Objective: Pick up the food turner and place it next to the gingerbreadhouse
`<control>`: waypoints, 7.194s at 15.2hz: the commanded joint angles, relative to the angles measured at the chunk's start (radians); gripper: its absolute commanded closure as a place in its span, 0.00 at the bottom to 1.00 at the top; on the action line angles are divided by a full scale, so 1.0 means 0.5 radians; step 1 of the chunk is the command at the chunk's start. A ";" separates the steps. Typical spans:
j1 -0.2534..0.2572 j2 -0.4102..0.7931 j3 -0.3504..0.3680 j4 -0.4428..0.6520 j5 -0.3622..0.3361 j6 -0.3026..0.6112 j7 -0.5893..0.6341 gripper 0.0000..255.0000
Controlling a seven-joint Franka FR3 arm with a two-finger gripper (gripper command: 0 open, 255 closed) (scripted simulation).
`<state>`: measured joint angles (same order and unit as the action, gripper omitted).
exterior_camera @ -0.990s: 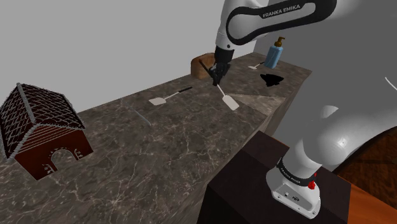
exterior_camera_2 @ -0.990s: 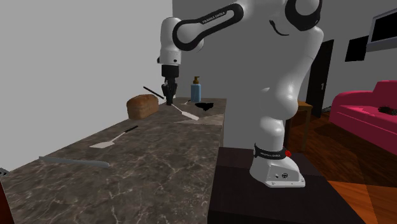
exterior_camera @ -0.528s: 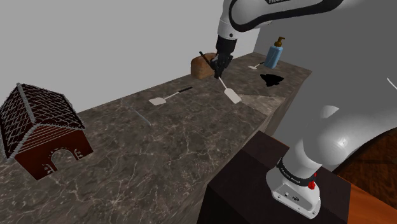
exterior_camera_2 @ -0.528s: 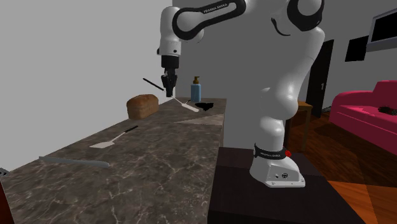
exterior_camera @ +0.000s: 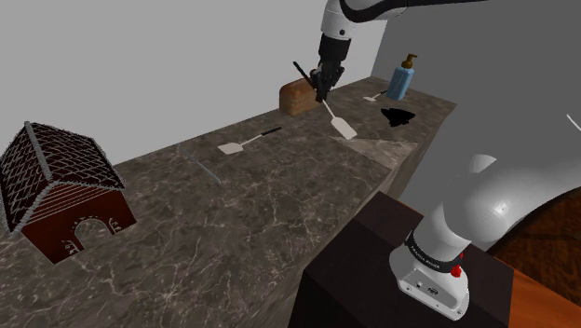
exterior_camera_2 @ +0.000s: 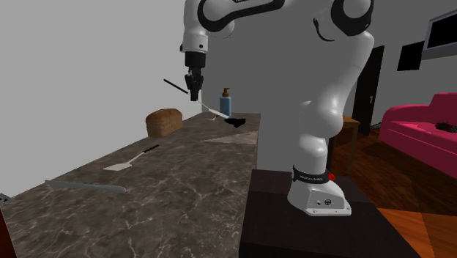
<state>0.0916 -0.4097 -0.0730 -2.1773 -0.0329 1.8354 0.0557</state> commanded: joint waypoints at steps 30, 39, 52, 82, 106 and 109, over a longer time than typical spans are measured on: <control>0.354 0.592 0.689 0.857 0.056 -0.279 1.017 1.00; 0.579 1.132 0.913 1.489 -0.144 -0.420 1.462 1.00; 0.774 1.492 0.969 1.744 -0.303 -0.358 1.695 1.00; 0.727 1.539 0.936 0.996 -0.352 0.427 1.772 1.00; 0.741 1.656 0.906 0.853 -0.421 0.677 1.826 0.00; 0.734 1.591 0.923 0.898 -0.387 0.572 1.804 0.00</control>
<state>0.4608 0.3987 0.3853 -1.7381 -0.2336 2.1434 0.9635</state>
